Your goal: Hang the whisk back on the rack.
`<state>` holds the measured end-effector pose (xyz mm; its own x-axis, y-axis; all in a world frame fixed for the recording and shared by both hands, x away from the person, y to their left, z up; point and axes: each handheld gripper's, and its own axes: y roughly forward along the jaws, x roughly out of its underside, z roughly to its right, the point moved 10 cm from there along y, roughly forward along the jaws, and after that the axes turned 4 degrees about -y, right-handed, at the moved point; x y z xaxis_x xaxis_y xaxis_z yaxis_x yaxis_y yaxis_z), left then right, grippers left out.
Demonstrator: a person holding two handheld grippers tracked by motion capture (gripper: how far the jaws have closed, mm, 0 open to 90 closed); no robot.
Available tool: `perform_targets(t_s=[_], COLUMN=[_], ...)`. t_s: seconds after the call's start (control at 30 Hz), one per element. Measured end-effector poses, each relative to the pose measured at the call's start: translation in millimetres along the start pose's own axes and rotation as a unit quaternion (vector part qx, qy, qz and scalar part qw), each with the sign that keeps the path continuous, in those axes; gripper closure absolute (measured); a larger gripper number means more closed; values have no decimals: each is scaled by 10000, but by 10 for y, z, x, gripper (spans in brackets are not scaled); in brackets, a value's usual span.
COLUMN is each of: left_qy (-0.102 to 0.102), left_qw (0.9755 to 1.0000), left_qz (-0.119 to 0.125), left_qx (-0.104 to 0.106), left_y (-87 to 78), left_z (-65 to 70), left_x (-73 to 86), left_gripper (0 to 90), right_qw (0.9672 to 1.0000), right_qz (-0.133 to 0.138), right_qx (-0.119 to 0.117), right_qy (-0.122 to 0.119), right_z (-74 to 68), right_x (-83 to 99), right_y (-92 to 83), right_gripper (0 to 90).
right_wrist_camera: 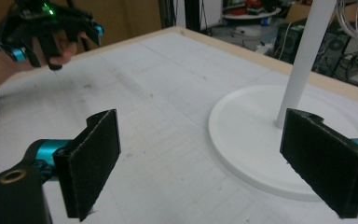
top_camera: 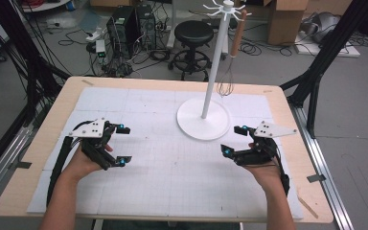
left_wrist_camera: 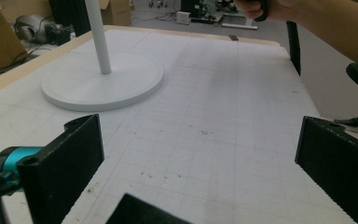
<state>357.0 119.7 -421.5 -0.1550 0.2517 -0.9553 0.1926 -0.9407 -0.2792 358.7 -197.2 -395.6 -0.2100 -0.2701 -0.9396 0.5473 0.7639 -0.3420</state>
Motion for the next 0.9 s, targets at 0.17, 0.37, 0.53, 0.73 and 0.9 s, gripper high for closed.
perform_targets(t_s=[0.17, 0.37, 0.53, 0.73, 0.9], left_qy=[4, 10, 19, -8, 1], left_qw=[10000, 10000, 10000, 10000, 10000], left_qz=[-33, -56, -56, -45, -80], left_qx=[14, 45, 12, 23, 20], left_y=[13, 43, 36, 37, 42], left_z=[1, 23, 16, 14, 12], left_x=[19, 27, 23, 25, 35], left_gripper=[16, 16, 16, 16, 16], right_qw=[10000, 9999, 9999, 9999, 9998], right_qz=[-3, -51, -29, -74, -61], right_qx=[-16, 22, 14, 13, 17], right_qy=[67, 145, 138, 143, 185], right_z=[-4, -7, -16, -8, -3], right_x=[89, 218, 213, 231, 228], right_y=[0, -31, -30, -4, -18], right_gripper=[113, 105, 105, 105, 106])
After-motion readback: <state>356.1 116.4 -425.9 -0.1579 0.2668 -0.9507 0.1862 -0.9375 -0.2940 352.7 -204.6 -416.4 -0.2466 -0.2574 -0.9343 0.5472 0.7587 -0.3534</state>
